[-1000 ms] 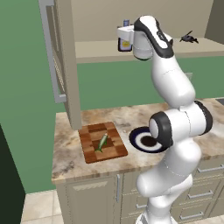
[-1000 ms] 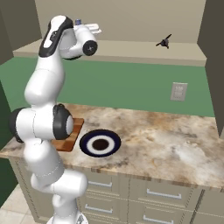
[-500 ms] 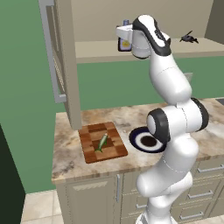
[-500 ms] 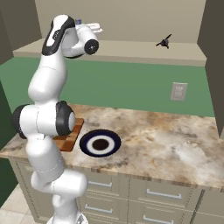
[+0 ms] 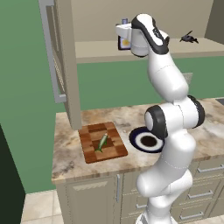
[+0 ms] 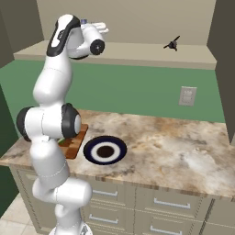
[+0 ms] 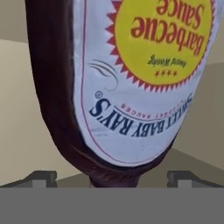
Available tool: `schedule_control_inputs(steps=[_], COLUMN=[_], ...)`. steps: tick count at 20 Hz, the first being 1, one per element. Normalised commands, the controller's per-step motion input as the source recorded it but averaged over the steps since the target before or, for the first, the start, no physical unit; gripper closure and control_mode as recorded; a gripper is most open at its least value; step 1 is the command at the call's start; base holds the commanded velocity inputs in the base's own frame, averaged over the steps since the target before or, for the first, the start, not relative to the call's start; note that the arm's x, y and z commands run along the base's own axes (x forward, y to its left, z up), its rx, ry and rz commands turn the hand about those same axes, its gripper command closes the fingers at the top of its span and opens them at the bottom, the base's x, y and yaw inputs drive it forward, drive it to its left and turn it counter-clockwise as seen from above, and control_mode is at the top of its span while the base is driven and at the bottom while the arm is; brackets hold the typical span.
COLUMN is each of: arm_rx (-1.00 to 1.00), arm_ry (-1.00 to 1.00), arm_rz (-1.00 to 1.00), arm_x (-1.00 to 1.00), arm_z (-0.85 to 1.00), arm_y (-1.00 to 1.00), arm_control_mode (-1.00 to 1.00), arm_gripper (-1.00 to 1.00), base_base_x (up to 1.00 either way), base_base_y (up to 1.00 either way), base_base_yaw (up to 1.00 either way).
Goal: Pick the fish from the plate and place it on the cutting board. Then pick the condiment bottle from the cabinet and place it next to the cutting board.
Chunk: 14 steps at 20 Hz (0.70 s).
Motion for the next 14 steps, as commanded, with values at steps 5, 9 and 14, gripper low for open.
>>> schedule_control_inputs(steps=[5,9,14], arm_rx=[0.00,0.00,0.00], arm_ry=[0.00,0.00,0.00], arm_rz=[0.00,0.00,0.00], arm_x=[0.00,-0.06,-0.18], arm_z=[0.00,0.00,0.00], arm_y=[-0.02,-0.04,-0.02], arm_control_mode=[-1.00,-1.00,-1.00], arm_gripper=[-1.00,-1.00,-1.00], base_base_x=[0.00,0.00,0.00], base_base_y=[0.00,0.00,0.00], base_base_yaw=[0.00,0.00,0.00])
